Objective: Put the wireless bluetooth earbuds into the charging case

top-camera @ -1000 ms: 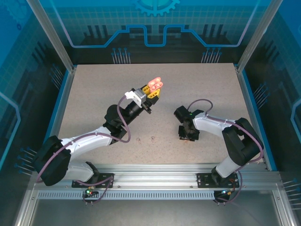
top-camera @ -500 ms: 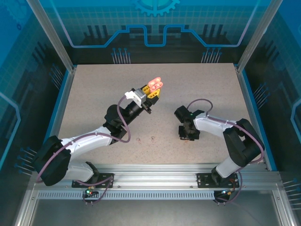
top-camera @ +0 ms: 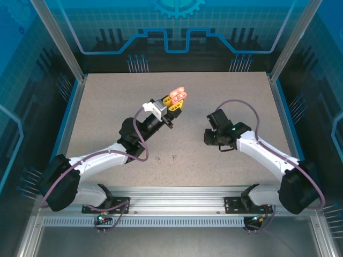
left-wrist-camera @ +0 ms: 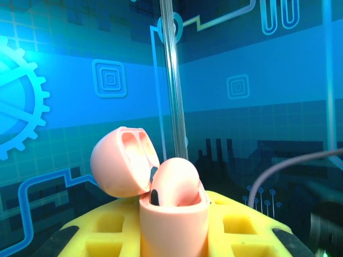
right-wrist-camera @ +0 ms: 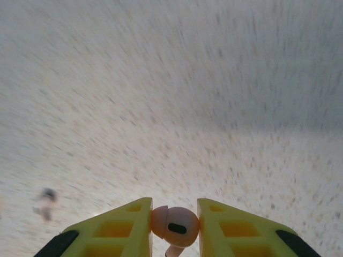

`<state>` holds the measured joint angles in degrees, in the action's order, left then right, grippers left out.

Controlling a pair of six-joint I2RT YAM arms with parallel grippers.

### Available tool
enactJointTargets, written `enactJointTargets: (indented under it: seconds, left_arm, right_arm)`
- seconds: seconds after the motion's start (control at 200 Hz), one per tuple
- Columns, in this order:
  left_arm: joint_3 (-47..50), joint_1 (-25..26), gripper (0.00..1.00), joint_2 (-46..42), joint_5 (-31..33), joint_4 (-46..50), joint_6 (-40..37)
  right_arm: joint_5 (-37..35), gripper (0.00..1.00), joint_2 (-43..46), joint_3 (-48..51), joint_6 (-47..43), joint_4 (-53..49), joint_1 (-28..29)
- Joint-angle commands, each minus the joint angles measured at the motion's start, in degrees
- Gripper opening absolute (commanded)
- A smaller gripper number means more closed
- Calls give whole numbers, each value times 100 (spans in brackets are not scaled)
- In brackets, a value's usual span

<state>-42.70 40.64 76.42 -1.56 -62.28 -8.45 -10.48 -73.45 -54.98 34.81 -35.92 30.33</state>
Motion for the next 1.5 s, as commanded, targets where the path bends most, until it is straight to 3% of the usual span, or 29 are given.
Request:
enactJointTargets:
  seconds: [0.0, 0.22, 0.59, 0.94, 1.496]
  left_arm:
    - [-252, -24, 0, -22, -224, -88, 116]
    - [-389, -30, 0, 12, -457, 38, 12]
    - [-582, 9, 0, 265, -756, 117, -31]
    - [-626, 29, 0, 399, -698, 124, -20]
    - [-610, 37, 0, 356, -662, 146, -58]
  right_arm:
    - [-53, 26, 401, -622, -588, 102, -103]
    - [89, 27, 700, -1762, -1361, 445, -235]
    - [675, 27, 595, -3172, -1813, 937, -264]
    - [1453, 28, 586, -2987, -2307, 1588, -33]
    - [1628, 28, 565, -2500, -2342, 1942, 306]
